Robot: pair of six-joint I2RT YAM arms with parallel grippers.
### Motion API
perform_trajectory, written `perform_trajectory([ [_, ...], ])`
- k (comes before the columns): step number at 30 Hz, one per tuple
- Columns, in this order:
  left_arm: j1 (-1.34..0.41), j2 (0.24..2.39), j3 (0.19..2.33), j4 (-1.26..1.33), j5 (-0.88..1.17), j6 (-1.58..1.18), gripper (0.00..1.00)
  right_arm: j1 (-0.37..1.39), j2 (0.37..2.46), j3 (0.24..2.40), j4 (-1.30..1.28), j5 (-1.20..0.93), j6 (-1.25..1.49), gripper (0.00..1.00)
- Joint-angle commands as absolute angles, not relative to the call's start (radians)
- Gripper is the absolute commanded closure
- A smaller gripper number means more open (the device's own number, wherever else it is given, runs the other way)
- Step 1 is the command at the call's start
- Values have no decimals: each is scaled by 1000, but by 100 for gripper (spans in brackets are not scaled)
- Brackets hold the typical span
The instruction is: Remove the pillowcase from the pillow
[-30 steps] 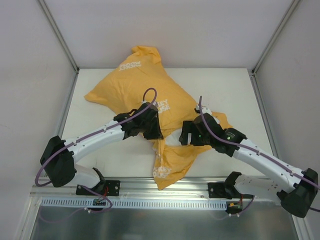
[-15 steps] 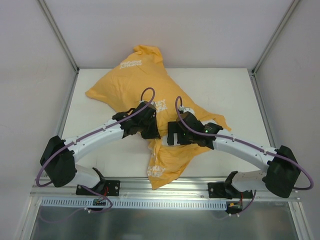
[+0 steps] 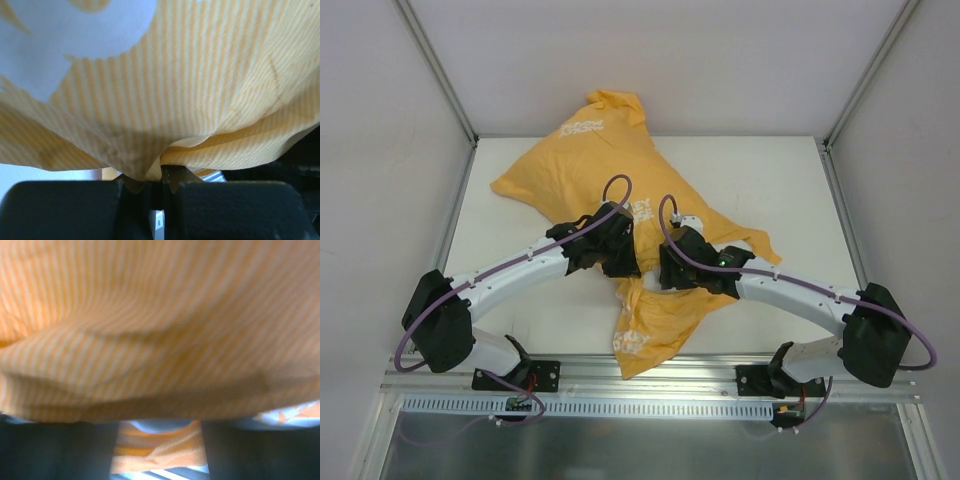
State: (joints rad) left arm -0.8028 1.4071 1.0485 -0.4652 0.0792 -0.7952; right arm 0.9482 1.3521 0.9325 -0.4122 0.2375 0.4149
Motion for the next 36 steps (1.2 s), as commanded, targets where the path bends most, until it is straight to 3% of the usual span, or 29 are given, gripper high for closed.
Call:
perform_trajectory([
  [1,-796,1394,1085,-417,124,-781,100,956,1365,988,-322,278,422,63],
  [2,-795,1393,1083,-417,121,-778,100,956,1358,991,-328,282,419,74],
  [3,-795,1391,1081,-417,121,-776,100,956,1338,1005,-337,291,413,95],
  [4,-792,1391,1083,-417,121,-767,100,957,1327,1021,-362,313,402,99],
  [7,-769,1399,1098,-419,123,-750,100,957,1273,1038,-388,336,380,99],
  [8,-758,1404,1106,-417,135,-738,96,956,1260,1043,-397,342,376,99],
  [9,-750,1410,1111,-420,146,-733,63,956,1244,1048,-399,342,365,99],
  [11,-741,1408,1120,-422,159,-733,25,956,1206,1054,-405,345,364,99],
  [13,-741,1381,1115,-422,181,-742,11,957,1189,1058,-414,353,364,99],
  [16,-762,1315,1100,-420,184,-750,2,954,1169,1063,-413,359,367,99],
  [24,-943,1259,1071,-420,112,-816,1,948,1203,1158,-413,348,365,99],
  [28,-965,1264,993,-414,59,-880,9,928,1183,1172,-413,331,371,99],
  [30,-976,1252,944,-410,35,-897,19,905,1155,1167,-414,324,373,99],
  [32,-977,1241,920,-399,31,-897,36,878,1140,1166,-414,318,374,99],
  [33,-979,1238,905,-391,32,-891,49,864,1132,1169,-414,319,374,99],
  [36,-986,1236,887,-376,46,-873,52,807,1138,1205,-416,301,382,99],
])
